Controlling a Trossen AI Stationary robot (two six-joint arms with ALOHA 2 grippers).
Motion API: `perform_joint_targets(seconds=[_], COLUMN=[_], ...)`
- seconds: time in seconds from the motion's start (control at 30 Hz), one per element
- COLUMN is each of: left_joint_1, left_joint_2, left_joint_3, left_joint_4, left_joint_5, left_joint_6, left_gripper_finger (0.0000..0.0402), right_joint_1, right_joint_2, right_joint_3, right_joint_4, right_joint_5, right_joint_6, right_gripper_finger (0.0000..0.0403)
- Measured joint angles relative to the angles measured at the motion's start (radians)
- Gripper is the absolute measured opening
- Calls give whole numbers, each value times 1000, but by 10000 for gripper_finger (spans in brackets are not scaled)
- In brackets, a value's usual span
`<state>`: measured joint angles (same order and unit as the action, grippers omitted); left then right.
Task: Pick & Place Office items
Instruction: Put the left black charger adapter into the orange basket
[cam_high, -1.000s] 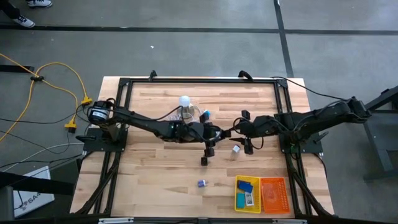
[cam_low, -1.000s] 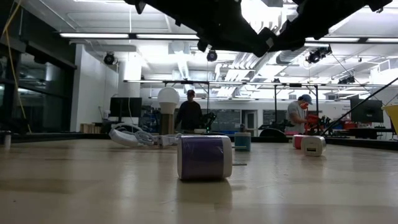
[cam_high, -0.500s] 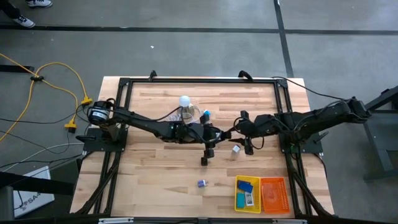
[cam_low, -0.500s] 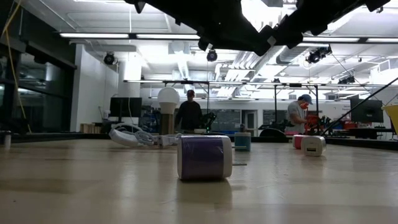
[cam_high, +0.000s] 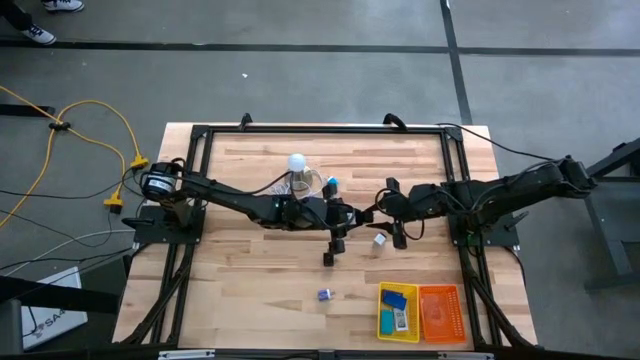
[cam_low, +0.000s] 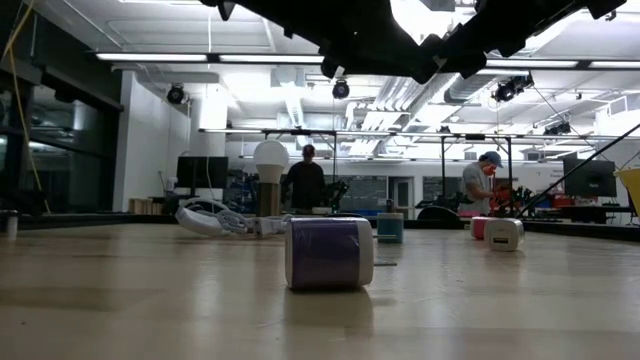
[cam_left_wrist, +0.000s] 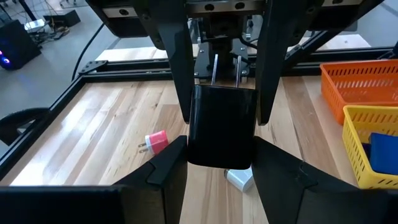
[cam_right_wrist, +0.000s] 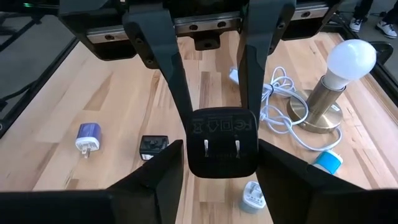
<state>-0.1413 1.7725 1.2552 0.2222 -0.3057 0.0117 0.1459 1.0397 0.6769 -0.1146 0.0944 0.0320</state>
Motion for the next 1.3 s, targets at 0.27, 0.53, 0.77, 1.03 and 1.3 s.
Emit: perform_joint_targets(seconds=[0.27,0.53,0.77,1.03,1.3], left_joint_1=[0,0,0,0,0], left_joint_2=[0,0,0,0,0], left_joint_3=[0,0,0,0,1], left_joint_4=[-1,-1,-2,-5,-18], left_joint_5=[0,2,2,1,0], left_joint_6=[0,-2,-2,-2,3], left_gripper_finger=[154,154,154,164,185], right_joint_1=[0,0,0,0,0], right_joint_2=[0,0,0,0,1], right_joint_3=[0,0,0,0,0], right_joint_4=[0,-1,-1,0,2], right_joint_5=[0,-15,-16,-19,-23], right_joint_6=[0,0,0,1,3], right_gripper_finger=[172,147,149,145,144])
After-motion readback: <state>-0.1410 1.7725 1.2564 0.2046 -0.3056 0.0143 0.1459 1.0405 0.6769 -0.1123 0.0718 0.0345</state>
